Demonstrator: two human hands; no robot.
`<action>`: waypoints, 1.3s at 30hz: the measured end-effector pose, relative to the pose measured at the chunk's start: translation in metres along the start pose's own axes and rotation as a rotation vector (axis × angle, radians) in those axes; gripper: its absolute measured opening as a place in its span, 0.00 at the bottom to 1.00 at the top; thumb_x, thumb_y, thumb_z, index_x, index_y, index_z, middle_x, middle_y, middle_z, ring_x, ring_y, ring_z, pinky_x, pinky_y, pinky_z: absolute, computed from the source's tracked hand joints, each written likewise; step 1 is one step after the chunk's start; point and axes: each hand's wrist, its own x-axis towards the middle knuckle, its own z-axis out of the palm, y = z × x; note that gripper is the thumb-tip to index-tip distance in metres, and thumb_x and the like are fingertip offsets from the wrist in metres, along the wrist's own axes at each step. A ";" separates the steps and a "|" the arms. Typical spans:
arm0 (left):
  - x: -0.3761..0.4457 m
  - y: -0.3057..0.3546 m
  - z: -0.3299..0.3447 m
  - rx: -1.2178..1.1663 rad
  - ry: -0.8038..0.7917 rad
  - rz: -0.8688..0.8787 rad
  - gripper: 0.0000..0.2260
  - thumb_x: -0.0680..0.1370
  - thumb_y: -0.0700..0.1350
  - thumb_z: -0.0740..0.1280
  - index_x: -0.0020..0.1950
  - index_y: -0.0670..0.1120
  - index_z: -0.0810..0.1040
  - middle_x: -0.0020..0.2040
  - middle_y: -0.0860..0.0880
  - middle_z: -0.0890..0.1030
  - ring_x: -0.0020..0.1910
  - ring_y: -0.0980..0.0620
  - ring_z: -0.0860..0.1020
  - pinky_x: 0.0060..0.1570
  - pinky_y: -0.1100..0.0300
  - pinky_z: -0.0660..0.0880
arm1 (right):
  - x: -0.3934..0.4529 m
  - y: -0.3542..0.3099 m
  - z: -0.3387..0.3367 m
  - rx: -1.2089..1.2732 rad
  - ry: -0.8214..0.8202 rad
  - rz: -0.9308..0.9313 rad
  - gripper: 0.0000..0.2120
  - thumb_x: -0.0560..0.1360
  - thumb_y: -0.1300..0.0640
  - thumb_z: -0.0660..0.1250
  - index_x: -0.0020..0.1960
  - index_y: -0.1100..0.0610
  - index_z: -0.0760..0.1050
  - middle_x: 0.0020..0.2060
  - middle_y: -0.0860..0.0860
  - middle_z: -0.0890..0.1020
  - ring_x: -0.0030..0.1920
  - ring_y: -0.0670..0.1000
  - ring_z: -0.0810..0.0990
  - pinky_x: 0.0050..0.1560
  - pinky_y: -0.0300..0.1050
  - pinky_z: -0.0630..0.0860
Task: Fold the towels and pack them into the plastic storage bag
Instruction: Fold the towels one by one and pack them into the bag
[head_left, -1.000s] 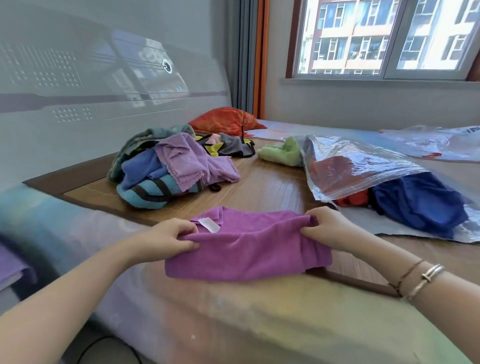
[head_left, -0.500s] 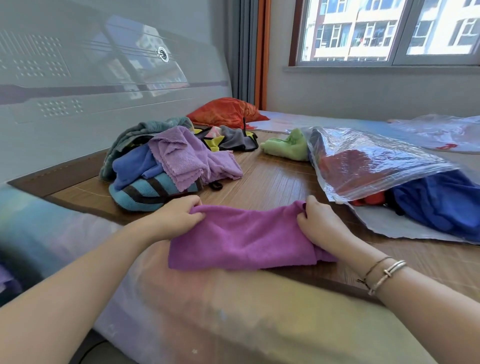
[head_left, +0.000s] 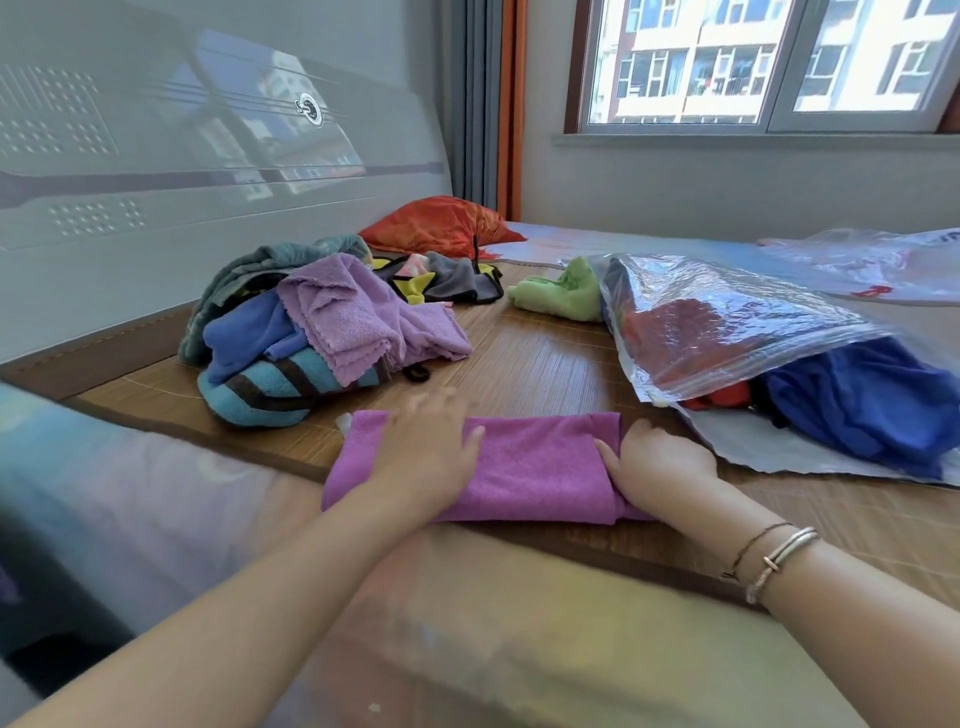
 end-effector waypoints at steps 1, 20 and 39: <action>-0.005 0.011 0.002 -0.045 -0.127 -0.024 0.22 0.81 0.58 0.54 0.74 0.54 0.63 0.77 0.50 0.60 0.75 0.44 0.58 0.74 0.47 0.54 | -0.003 0.003 -0.002 0.005 -0.032 -0.011 0.33 0.79 0.35 0.46 0.63 0.62 0.69 0.56 0.57 0.78 0.55 0.57 0.78 0.43 0.47 0.70; -0.032 0.108 0.017 -0.516 -0.524 0.057 0.23 0.82 0.60 0.45 0.77 0.60 0.55 0.78 0.56 0.55 0.78 0.49 0.49 0.74 0.51 0.41 | -0.058 0.061 -0.079 1.367 -0.094 0.043 0.03 0.76 0.59 0.64 0.45 0.58 0.71 0.28 0.53 0.70 0.20 0.46 0.65 0.19 0.34 0.62; -0.027 0.015 -0.025 -0.486 0.057 -0.100 0.13 0.70 0.54 0.68 0.52 0.50 0.80 0.54 0.49 0.77 0.50 0.50 0.73 0.57 0.56 0.70 | -0.045 -0.009 -0.054 0.712 -0.026 -0.368 0.07 0.75 0.57 0.61 0.51 0.52 0.75 0.48 0.48 0.79 0.49 0.49 0.77 0.44 0.41 0.74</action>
